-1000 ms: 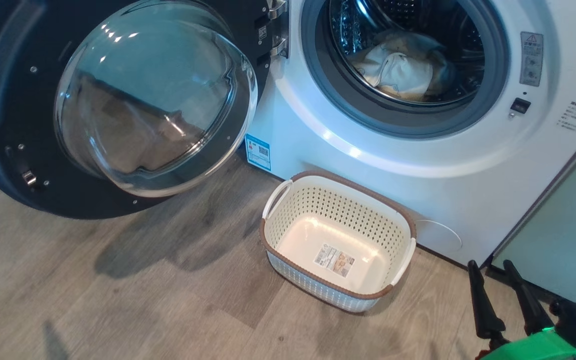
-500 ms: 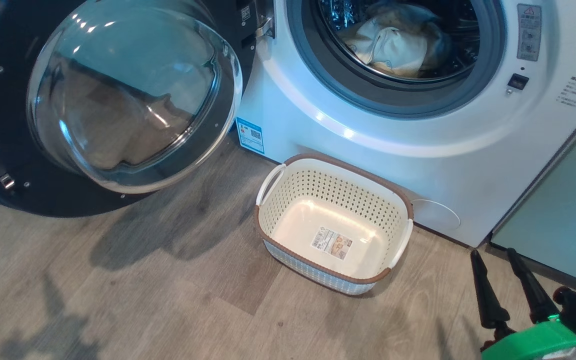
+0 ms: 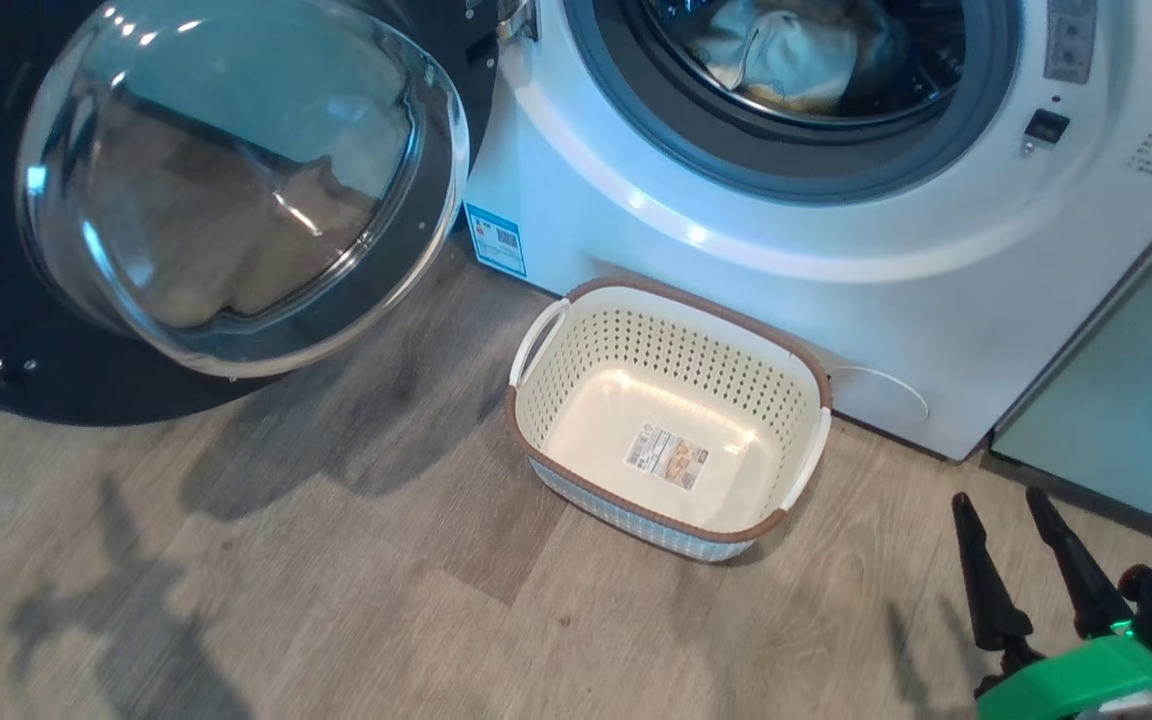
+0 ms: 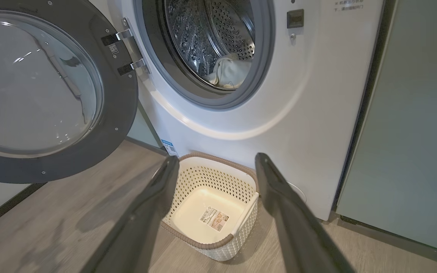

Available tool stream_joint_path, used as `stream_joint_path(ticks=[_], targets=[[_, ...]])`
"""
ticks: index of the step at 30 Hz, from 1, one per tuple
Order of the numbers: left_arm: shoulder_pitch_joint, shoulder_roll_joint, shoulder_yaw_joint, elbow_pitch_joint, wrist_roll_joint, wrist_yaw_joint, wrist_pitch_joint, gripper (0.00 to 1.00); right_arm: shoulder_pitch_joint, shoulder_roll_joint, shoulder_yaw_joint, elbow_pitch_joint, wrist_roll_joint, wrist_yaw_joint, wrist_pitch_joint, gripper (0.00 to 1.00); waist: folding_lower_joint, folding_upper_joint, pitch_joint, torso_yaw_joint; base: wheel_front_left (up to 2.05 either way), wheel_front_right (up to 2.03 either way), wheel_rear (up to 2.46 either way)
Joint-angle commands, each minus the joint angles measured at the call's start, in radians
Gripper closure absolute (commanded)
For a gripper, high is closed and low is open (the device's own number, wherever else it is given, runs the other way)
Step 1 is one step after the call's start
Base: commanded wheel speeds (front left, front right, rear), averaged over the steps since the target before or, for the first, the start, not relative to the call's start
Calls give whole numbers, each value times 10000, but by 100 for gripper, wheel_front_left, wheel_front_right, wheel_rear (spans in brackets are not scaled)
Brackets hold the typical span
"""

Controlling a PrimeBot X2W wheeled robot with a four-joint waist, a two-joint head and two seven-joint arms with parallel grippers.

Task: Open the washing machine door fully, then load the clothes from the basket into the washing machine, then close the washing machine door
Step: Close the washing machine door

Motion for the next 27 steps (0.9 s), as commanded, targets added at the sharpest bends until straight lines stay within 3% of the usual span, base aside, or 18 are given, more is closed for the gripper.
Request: stream_joint_path(ticks=[1,15,27], targets=[[-364,805,34,-217,63,76,133,100,-506,-302,174,-342,-80,2,-67,0,-1,0,119,-23,0,0,0],[-971,557,-680,-74,581,518,116,100,-801,-666,234,-396,-83,2,-67,0,-1,0,757,-388,0,0,0],[-1229,367,-1136,-158,881,541,222,100,-1031,-736,228,-455,-99,2,-67,0,-1,0,1249,-613,0,0,0]])
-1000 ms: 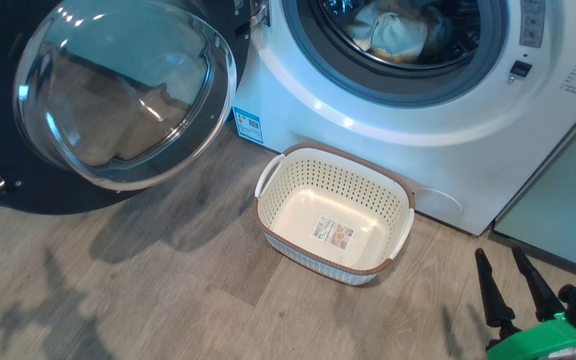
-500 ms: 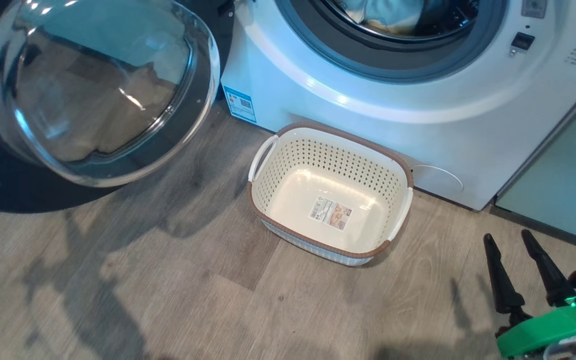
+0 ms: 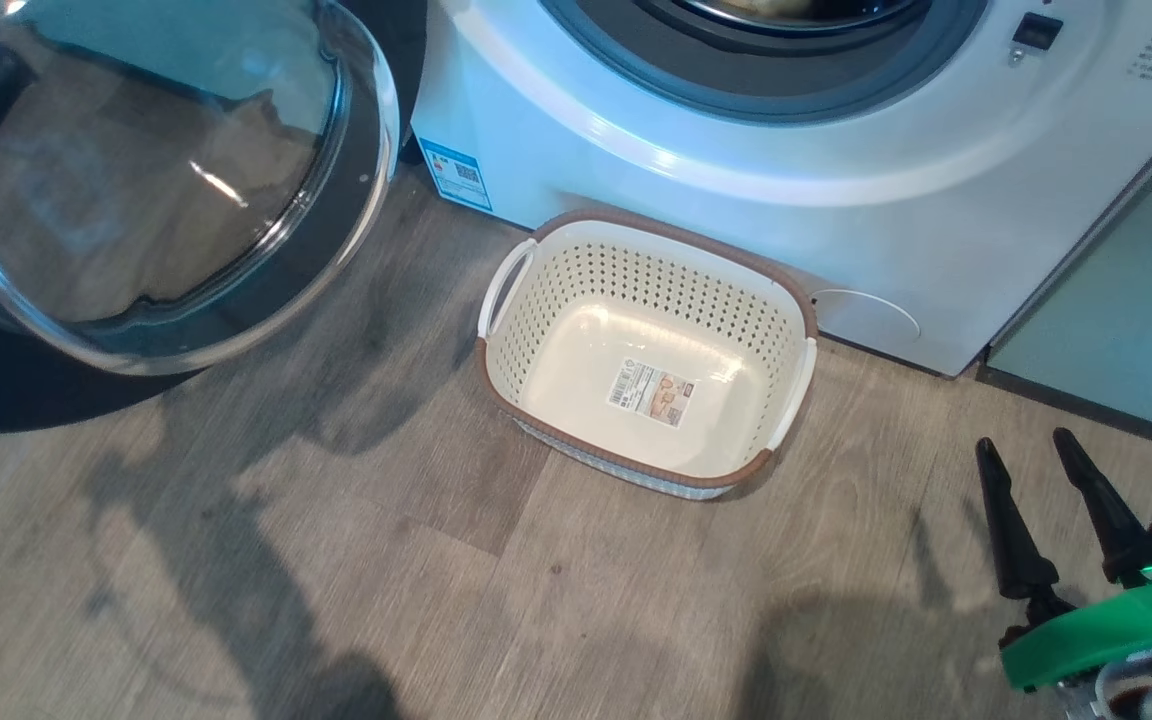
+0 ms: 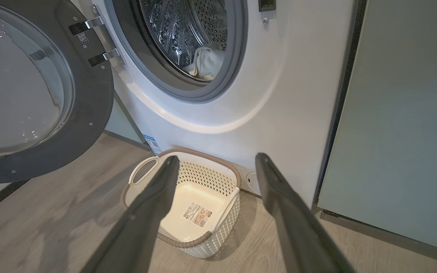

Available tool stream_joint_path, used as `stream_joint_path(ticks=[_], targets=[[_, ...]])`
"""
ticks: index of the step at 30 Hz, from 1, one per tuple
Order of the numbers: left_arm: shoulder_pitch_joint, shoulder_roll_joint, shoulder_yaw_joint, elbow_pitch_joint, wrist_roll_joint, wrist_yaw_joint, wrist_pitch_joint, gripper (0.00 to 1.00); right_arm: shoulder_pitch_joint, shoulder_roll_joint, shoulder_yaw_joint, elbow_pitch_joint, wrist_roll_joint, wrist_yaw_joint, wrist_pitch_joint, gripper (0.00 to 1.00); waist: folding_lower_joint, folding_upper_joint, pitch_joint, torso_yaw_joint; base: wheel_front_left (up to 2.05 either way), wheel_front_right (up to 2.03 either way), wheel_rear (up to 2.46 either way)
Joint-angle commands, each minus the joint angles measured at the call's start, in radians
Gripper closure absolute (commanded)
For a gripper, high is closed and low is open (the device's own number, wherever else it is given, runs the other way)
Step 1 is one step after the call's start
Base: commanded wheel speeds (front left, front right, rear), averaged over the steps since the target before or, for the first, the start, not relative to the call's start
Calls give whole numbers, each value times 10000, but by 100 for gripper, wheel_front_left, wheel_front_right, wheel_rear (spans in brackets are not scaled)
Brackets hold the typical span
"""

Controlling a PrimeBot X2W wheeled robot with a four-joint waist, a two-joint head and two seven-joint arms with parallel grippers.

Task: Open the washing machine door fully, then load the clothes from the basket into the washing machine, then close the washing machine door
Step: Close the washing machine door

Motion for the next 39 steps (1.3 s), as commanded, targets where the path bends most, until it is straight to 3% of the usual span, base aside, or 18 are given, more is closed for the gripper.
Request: stream_joint_path(ticks=[1,18,31,39], targets=[[-296,678,105,-308,81,-51,104,100,-262,-213,164,-313,-50,2,-67,0,0,0,48,-29,0,0,0],[-481,541,-491,106,241,-240,1032,100,-287,-65,138,-192,-41,2,-67,0,0,0,-203,87,0,0,0],[-510,139,-1149,441,494,-498,1664,100,46,244,170,-45,2,2,-67,0,0,0,-1099,240,0,0,0],[-704,-439,-1672,777,657,-637,1968,100,473,468,43,-38,-12,2,-67,0,0,0,-1667,650,0,0,0]])
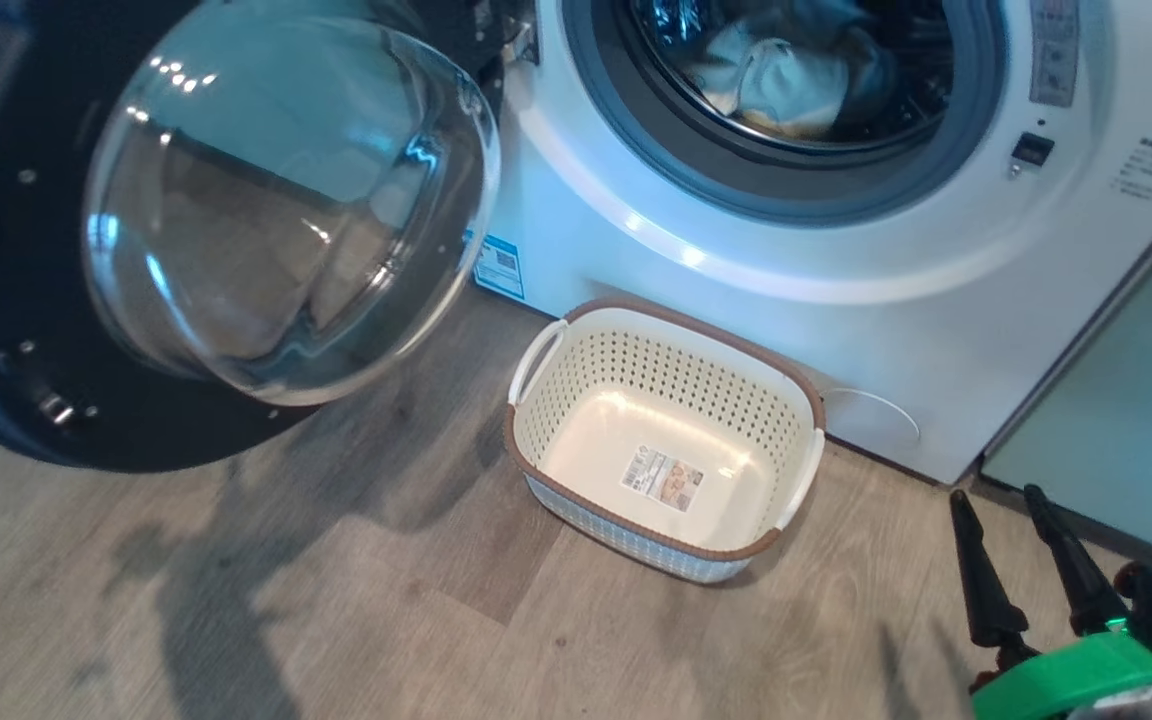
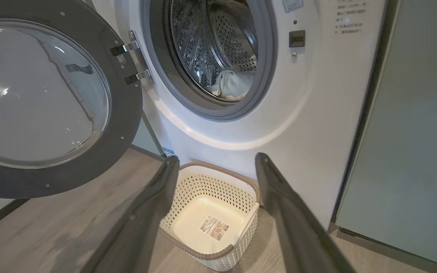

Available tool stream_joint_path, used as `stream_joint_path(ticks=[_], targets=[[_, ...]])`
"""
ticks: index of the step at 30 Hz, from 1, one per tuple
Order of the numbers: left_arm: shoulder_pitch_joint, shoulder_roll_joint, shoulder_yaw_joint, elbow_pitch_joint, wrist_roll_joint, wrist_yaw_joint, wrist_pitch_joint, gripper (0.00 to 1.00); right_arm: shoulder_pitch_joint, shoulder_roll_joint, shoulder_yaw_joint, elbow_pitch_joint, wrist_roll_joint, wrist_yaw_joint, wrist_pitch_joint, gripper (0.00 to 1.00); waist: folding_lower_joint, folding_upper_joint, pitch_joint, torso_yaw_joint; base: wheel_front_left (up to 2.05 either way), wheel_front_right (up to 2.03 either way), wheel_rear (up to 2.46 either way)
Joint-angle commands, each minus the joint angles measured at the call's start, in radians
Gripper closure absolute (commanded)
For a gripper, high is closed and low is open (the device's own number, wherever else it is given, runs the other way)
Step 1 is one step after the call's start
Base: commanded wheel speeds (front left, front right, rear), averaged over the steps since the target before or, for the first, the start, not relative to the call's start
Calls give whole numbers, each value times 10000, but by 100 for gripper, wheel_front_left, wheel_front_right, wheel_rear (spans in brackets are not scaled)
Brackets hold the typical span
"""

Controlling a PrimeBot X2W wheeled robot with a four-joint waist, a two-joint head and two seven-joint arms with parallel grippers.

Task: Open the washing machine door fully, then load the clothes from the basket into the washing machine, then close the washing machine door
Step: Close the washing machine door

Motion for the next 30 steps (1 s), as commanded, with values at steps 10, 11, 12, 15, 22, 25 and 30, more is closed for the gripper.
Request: stream_joint_path(ticks=[10,11,12,15,22,25,30], targets=[[-423,-20,-377,-245,56,-171,594,100,-95,10,173,-206,3,2,-67,0,0,0,-412,324,0,0,0],[-387,-54,-424,-319,53,-172,610,100,-73,22,163,-192,9,2,-67,0,0,0,-473,342,0,0,0],[-346,-88,-466,-388,44,-172,627,100,-40,40,155,-176,14,2,-67,0,0,0,-541,357,0,0,0],[-227,-220,-576,-594,-47,-174,768,100,77,114,131,-140,17,2,-67,0,0,0,-752,387,0,0,0],[140,-483,-894,-1121,-245,-175,1286,100,192,236,118,-155,8,2,-67,0,0,0,-1070,366,0,0,0],[257,-569,-971,-1284,-311,-175,1411,100,205,243,106,-152,12,2,-67,0,0,0,-1118,363,0,0,0],[600,-760,-1195,-1805,-441,-175,1704,100,245,262,70,-151,2,2,-67,0,0,0,-1185,337,0,0,0]])
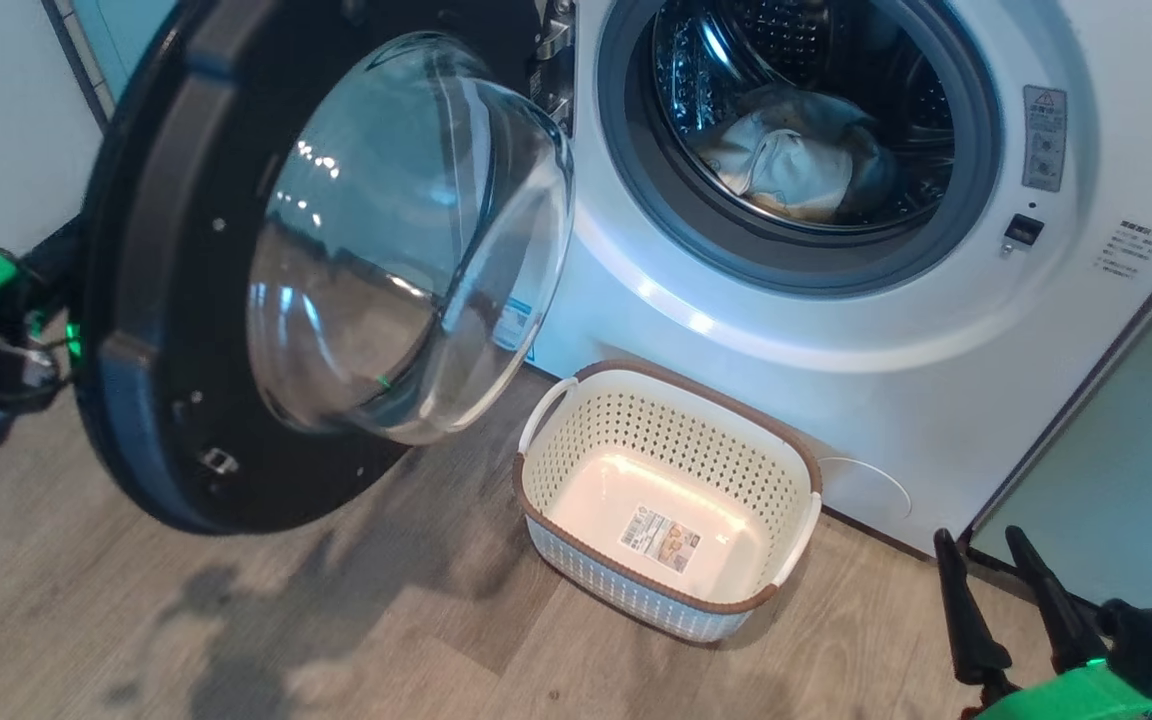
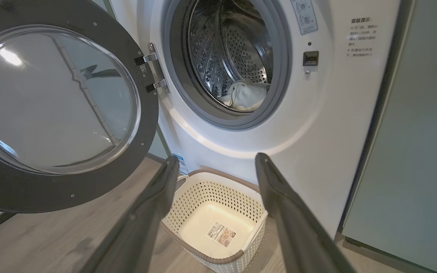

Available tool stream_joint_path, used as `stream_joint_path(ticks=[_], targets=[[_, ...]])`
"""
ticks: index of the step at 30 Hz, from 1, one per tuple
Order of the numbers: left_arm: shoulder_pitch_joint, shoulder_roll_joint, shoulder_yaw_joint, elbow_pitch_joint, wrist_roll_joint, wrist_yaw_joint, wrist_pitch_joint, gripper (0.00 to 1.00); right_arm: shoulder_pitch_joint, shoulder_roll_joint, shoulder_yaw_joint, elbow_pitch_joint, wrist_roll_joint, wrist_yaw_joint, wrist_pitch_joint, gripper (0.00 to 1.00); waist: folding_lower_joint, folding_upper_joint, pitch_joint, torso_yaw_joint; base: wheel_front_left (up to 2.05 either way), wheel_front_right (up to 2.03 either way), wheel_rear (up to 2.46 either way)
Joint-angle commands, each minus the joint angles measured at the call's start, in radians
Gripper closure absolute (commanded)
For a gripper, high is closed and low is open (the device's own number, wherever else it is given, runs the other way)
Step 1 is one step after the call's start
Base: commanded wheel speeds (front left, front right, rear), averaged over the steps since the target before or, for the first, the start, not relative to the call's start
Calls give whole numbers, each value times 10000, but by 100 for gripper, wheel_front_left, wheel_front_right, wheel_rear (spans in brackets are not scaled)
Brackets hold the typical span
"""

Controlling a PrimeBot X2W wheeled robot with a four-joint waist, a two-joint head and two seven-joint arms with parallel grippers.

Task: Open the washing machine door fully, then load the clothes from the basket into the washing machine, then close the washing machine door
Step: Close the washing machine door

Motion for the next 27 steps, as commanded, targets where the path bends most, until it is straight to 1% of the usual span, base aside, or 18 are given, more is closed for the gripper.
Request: stream_joint_path(ticks=[1,17,22,27], targets=[[-215,361,198,-431,-123,-70,99,100,-261,-97,99,-295,-1,2,-67,0,1,0,-6,-4,0,0,0],[906,-143,-40,-2307,-966,-61,1398,100,-176,24,8,-308,-32,2,-67,0,1,0,-38,-114,0,0,0],[1177,-392,-109,-2905,-1040,13,1465,100,-205,25,15,-311,-33,2,-67,0,1,0,7,-209,0,0,0],[1391,-621,-127,-3375,-1045,106,1327,100,-236,-10,39,-304,-25,2,-67,0,1,0,38,-468,0,0,0]])
